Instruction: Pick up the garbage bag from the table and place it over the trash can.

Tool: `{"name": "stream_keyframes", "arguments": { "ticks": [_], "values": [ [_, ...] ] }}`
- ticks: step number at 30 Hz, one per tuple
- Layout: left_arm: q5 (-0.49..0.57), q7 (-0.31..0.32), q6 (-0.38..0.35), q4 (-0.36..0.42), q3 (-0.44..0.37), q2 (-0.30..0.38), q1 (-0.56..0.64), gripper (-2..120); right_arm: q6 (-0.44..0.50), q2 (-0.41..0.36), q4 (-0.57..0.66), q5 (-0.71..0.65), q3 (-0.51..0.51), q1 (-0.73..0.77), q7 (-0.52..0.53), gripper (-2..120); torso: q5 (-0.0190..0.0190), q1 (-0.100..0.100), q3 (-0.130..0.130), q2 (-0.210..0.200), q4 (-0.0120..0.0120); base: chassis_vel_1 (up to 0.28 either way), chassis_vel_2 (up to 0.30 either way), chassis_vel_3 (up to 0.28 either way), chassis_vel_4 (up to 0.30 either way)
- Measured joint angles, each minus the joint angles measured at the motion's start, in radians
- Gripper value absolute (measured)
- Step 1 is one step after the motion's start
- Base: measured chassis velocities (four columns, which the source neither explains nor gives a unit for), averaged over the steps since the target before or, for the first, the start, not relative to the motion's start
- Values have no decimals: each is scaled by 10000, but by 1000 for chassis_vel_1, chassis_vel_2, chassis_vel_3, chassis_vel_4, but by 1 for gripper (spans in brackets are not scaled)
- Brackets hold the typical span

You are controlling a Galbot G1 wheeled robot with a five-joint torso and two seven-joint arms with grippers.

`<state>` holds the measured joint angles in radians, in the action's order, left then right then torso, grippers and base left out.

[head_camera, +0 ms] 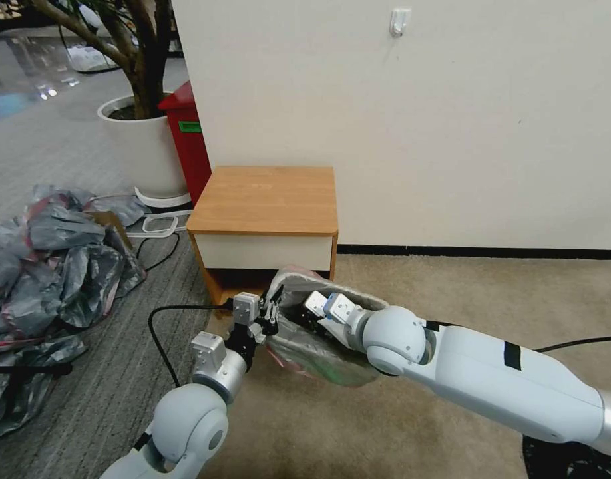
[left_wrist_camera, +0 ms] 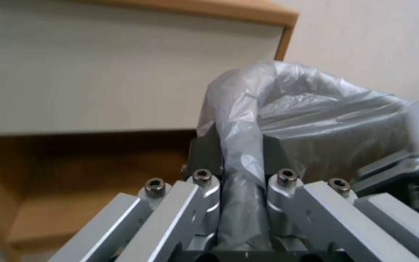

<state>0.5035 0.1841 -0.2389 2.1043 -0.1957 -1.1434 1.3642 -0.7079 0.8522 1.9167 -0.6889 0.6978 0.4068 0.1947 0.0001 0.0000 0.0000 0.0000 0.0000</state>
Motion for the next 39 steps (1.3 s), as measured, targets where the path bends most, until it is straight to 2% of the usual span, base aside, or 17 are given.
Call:
{"name": "stream_keyframes", "arguments": {
  "ticks": [4, 6, 12, 16, 17, 19, 20, 24, 28, 31, 33, 34, 35, 39],
  "values": [
    [550, 287, 0, -221, 12, -183, -7, 8, 2, -144, 240, -99, -307, 204, -138, 4, 0, 0, 0, 0, 0, 0, 0, 0, 0],
    [941, 486, -9, -297, -35, -256, 7, 8, 4, -262, 387, -123, -489, 314, -296, 0, 0, 0, 0, 0, 0, 0, 0, 0, 0],
    [1699, 956, -75, -421, -217, -409, 39, 8, 11, -792, 890, -143, -1240, 1083, -696, 0, 0, 0, 0, 0, 0, 0, 0, 0, 0],
    [2174, 1234, -168, -571, -479, -525, 127, 8, 45, -1237, 1850, -69, -3179, 2984, -936, 0, 2, 0, 0, 0, 0, 0, 0, 0, 0],
    [2174, 1234, -168, -571, -479, -525, 127, 8, 45, -1237, 1850, -69, -3179, 2984, -936, 0, 2, 0, 0, 0, 0, 0, 0, 0, 0],
    [2286, 1283, -176, -628, -548, -568, 169, 8, 228, -1319, 2218, -13, -4057, 3866, -955, 0, -2, 0, 0, 0, 1, 0, 0, 0, 0],
    [2286, 1283, -176, -628, -548, -568, 169, 8, 228, -1319, 2218, -13, -4057, 3866, -955, 0, -2, 0, 0, 0, 1, 0, 0, 0, 0],
    [2443, 1371, -197, -761, -629, -615, 165, 8, 1205, -1377, 2890, 389, -6203, 6205, -925, 0, 0, -1, -1, 0, -2, 0, 0, 0, 0],
    [2666, 1495, -255, -758, -629, -594, 181, 8, 1866, -1276, 3137, 456, -6994, 7020, -558, 0, -1, -1, -1, 2, -2, 0, 0, 0, 0],
    [2856, 1607, -332, -656, -675, -530, 373, 8, 2368, -986, 3299, 528, -7557, 7519, -127, 0, -3, -1, -1, 2, 0, 0, 0, 0, 0],
    [2946, 1697, -397, -505, -771, -466, 668, 8, 2754, -367, 3481, 807, -8183, 8115, 376, 2, 1, -1, -1, 2, 3, 0, 0, 0, 0],
    [2948, 1719, -407, -442, -810, -438, 801, 8, 3003, 27, 3576, 1082, -8522, 8509, 628, 7, -1, -1, 0, 2, 4, 0, 0, 0, 0],
    [2948, 1719, -407, -442, -810, -438, 801, 8, 3003, 27, 3576, 1082, -8522, 8509, 628, 7, -1, -1, 0, 2, 4, 0, 0, 0, 0],
    [2946, 1786, -448, -162, -905, -388, 1296, 8, 4315, 1721, 3796, 3018, -9780, 10434, 854, 25, -1, -1, -1, 2, -2, 0, 0, 0, 0]
  ]
}}
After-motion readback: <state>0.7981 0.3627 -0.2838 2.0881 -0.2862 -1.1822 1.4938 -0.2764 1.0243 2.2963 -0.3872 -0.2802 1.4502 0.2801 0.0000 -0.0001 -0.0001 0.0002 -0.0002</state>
